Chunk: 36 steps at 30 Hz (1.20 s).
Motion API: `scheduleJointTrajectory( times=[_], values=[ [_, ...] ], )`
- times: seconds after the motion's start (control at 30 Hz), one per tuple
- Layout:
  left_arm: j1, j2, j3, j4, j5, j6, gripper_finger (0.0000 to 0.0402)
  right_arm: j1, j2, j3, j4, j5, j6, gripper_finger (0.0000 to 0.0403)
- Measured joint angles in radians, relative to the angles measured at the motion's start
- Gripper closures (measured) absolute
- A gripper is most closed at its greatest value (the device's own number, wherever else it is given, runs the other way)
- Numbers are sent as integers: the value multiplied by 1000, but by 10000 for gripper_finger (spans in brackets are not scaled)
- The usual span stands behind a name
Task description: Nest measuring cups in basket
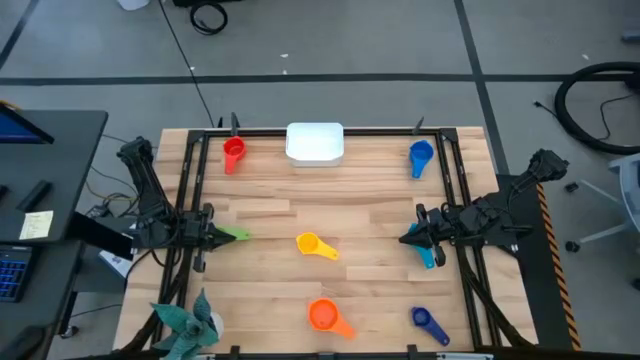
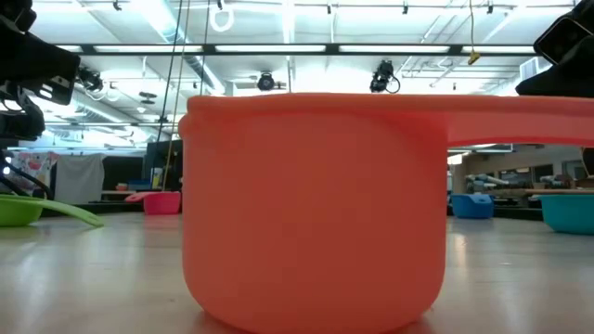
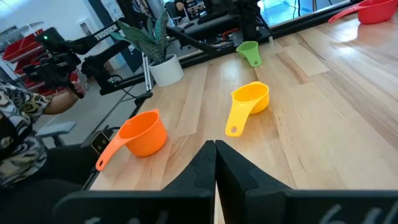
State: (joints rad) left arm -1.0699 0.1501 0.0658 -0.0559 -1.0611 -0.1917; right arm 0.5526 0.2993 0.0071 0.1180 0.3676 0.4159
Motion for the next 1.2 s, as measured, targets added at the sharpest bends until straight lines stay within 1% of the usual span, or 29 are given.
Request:
scheduleJointTrajectory(
  times=[0.17,0.3,0.7,0.83,0.9,0.97,1.03,1.2],
  values=[
    [0,0,0,0,10,-89,388,0,0,0,0,0,0,393],
    [0,0,0,7,-8,-72,388,0,0,0,0,0,0,393],
    [0,0,1,30,4,-115,388,0,0,0,0,0,0,393],
    [1,0,1,33,4,-104,388,0,0,0,5,0,0,393],
    [1,0,3,51,10,-65,388,0,0,0,10,0,0,393],
    [1,2,32,47,12,-7,390,0,0,0,14,0,0,393],
    [1,2,90,42,-4,63,393,0,0,0,17,0,0,393],
    [1,51,296,-34,-90,208,395,0,0,0,16,0,0,393]
  ],
)
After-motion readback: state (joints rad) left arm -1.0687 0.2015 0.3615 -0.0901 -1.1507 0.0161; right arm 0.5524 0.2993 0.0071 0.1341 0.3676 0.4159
